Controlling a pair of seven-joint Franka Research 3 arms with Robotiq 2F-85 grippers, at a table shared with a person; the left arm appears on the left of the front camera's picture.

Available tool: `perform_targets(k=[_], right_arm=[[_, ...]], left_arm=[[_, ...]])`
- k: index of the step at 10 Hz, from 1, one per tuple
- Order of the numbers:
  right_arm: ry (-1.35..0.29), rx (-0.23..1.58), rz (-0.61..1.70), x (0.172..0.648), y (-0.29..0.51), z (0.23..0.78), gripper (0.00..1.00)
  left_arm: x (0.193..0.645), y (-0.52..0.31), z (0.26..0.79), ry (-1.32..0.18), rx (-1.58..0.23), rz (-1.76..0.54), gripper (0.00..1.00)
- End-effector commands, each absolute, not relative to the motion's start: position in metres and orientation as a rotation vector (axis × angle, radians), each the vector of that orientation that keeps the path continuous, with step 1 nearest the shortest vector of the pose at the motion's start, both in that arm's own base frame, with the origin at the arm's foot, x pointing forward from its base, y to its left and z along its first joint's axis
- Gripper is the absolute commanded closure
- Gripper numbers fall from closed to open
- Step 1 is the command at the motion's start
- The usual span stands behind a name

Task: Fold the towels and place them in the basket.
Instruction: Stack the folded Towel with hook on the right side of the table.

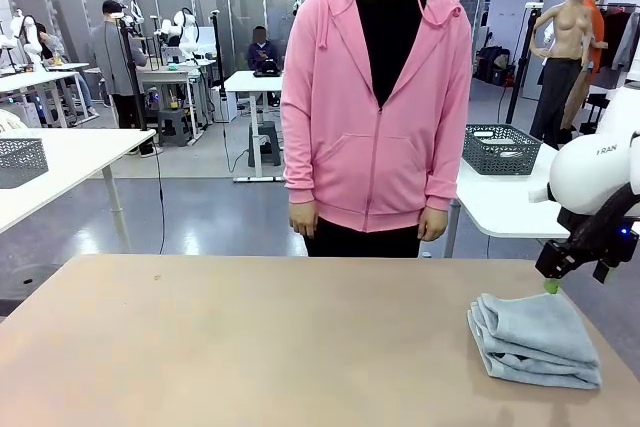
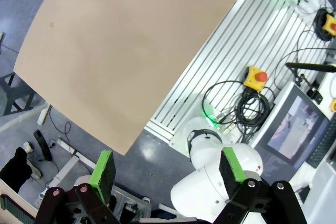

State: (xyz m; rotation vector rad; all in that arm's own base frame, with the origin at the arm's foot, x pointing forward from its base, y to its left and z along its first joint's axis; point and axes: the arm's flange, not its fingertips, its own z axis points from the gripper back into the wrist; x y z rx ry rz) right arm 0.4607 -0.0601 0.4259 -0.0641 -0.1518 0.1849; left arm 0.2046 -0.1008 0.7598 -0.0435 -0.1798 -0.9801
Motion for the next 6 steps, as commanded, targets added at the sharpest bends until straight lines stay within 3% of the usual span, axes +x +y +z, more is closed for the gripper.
perform_targets(k=[1, 6], right_arm=[[-0.146, -0.067, 0.185, 0.4592, -0.0609, 0.4273, 0.00], [-0.146, -0.067, 0.185, 0.4592, -0.0609, 0.4273, 0.00]], left_arm=[[0.2044, -0.0991, 0.7609, -0.182, -0.028, -0.983, 0.00], [0.2044, -0.0991, 0.7609, -0.182, -0.028, -0.983, 0.00]])
